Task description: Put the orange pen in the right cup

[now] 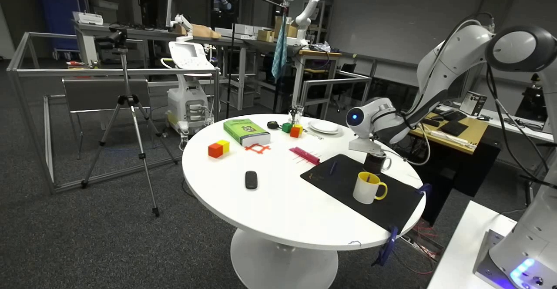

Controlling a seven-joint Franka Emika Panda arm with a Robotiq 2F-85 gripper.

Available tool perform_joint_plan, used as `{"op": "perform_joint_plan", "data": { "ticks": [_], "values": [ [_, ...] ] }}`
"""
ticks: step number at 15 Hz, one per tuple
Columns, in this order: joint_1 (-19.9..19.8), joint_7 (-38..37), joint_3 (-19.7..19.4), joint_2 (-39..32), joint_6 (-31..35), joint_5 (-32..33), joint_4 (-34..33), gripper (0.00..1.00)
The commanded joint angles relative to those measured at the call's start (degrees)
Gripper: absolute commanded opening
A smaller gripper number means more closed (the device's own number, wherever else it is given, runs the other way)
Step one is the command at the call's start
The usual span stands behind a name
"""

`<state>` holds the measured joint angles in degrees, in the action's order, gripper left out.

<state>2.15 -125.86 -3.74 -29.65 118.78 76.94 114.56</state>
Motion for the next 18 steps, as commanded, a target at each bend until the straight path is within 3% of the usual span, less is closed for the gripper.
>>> {"op": "perform_joint_plan", "data": {
  "ticks": [1,2,3,11,18],
  "values": [
    [-0.8,0.3,1.0,-1.4,-0.6,0.4,-1.6,0.08],
    [-0.8,0.4,1.1,-1.5,-0.5,0.2,-1.6,0.36],
    [-0.9,0.5,1.1,-1.5,-0.5,0.1,-1.6,0.38],
    [-1.1,0.7,2.2,2.7,0.6,-1.8,-1.4,0.98],
    [-1.8,3.0,4.2,10.3,7.4,-9.2,0.0,1.0]
  ]
}}
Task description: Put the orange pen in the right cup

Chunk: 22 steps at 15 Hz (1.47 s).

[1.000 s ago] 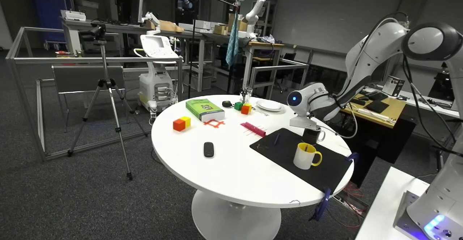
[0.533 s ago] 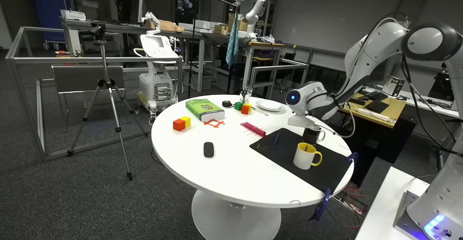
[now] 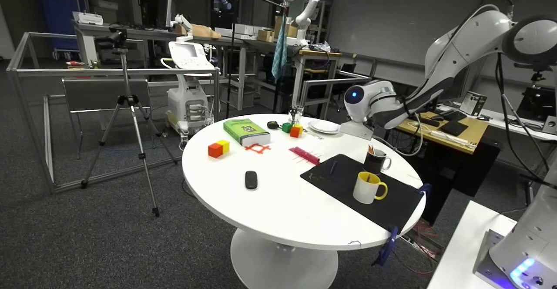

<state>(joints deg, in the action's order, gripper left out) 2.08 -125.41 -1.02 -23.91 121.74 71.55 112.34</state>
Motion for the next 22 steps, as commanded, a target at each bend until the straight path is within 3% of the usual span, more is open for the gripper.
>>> {"op": "perform_joint_plan", "data": {
  "ticks": [1,9,17,22],
  "values": [
    [-1.9,4.0,1.7,5.3,6.4,-6.1,2.5,1.0],
    [-2.6,23.0,1.4,8.4,18.6,-28.9,5.0,1.0],
    [-1.9,48.2,0.8,11.4,16.2,-56.5,6.0,1.0],
    [-1.6,57.3,0.0,12.8,13.1,-65.9,5.5,1.0]
  ]
}}
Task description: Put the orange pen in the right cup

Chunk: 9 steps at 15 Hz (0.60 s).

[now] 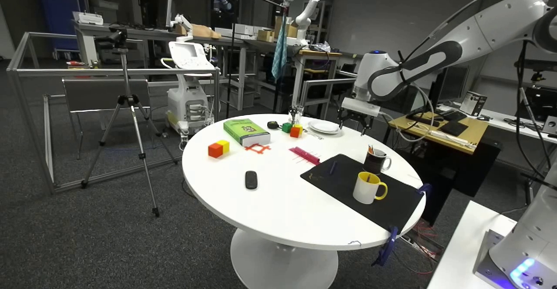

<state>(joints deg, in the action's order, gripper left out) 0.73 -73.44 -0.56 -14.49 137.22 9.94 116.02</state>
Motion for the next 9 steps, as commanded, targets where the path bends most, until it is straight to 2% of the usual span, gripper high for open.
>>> {"op": "perform_joint_plan", "data": {
  "ticks": [1,9],
  "values": [
    [1.3,1.9,-1.4,0.3,-0.7,-1.9,-0.1,1.0],
    [1.8,2.2,-1.9,-0.1,-0.8,-2.2,-0.1,1.0]
  ]
}}
